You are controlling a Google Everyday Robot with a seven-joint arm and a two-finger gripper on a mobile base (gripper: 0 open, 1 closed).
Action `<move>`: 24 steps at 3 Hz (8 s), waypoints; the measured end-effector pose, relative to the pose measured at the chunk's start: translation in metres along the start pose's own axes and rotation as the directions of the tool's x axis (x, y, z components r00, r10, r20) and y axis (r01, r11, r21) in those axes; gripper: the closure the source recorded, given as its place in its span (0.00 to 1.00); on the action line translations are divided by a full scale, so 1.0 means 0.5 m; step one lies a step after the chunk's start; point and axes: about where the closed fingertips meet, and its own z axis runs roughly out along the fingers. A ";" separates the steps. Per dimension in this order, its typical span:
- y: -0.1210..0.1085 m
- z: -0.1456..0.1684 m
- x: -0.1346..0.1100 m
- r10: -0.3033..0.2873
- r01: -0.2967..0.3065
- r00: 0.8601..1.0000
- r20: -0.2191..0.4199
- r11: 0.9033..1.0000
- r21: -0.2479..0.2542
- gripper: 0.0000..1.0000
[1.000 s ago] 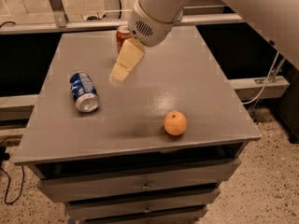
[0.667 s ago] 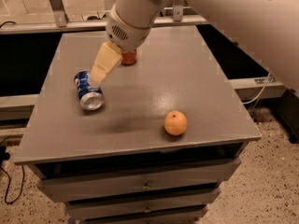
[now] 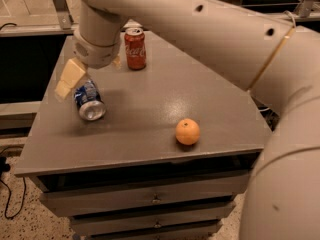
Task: Place pepsi can upright
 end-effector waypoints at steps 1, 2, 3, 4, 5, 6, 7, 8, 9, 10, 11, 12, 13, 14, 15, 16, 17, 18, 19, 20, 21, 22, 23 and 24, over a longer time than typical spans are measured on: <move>0.021 0.043 -0.020 0.097 -0.096 0.995 -0.040 0.995 0.026 0.00; 0.032 0.083 -0.027 0.182 -0.175 0.980 -0.079 0.981 0.087 0.00; 0.031 0.115 -0.030 0.234 -0.216 0.966 -0.109 0.964 0.155 0.08; 0.030 0.131 -0.040 0.246 -0.218 0.962 -0.116 0.953 0.209 0.24; 0.016 0.119 -0.046 0.241 -0.208 0.965 -0.102 0.943 0.259 0.48; -0.002 0.082 -0.044 0.206 -0.185 0.977 -0.052 0.945 0.270 0.71; -0.025 0.026 -0.045 0.148 -0.155 0.988 0.047 0.962 0.225 0.95; -0.075 -0.052 -0.045 0.110 -0.139 0.969 0.219 0.983 0.122 1.00; -0.113 -0.104 -0.061 0.108 -0.119 0.912 0.396 0.993 0.004 1.00; -0.128 -0.132 -0.063 0.142 -0.075 0.835 0.531 0.986 -0.146 1.00; -0.136 -0.154 -0.024 0.170 0.005 0.774 0.610 0.962 -0.275 1.00; -0.134 -0.157 0.019 0.075 0.142 0.748 0.659 0.952 -0.270 1.00; -0.128 -0.155 0.024 -0.031 0.236 0.726 0.687 0.950 -0.206 1.00; -0.138 -0.153 0.037 -0.006 0.227 0.710 0.704 0.948 -0.221 1.00; -0.191 -0.183 0.096 0.022 0.206 0.675 0.738 0.954 -0.217 1.00; -0.255 -0.227 0.161 0.025 0.207 0.628 0.778 0.958 -0.198 1.00; -0.308 -0.254 0.204 0.007 0.239 0.593 0.805 0.953 -0.185 1.00; -0.341 -0.252 0.237 0.018 0.278 0.542 0.840 0.940 -0.199 1.00; -0.364 -0.239 0.260 0.040 0.313 0.493 0.869 0.924 -0.219 1.00; -0.371 -0.216 0.274 0.060 0.333 0.465 0.883 0.913 -0.237 0.83; -0.371 -0.198 0.283 0.084 0.348 0.421 0.903 0.905 -0.246 0.59; -0.370 -0.195 0.293 0.093 0.356 0.393 0.915 0.902 -0.244 0.36; -0.368 -0.211 0.306 0.085 0.361 0.371 0.925 0.904 -0.228 0.13; -0.364 -0.246 0.314 0.055 0.371 0.361 0.931 0.908 -0.197 0.00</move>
Offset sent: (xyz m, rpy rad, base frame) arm 0.0038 0.0472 -0.0498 -0.1523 0.0742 -0.3150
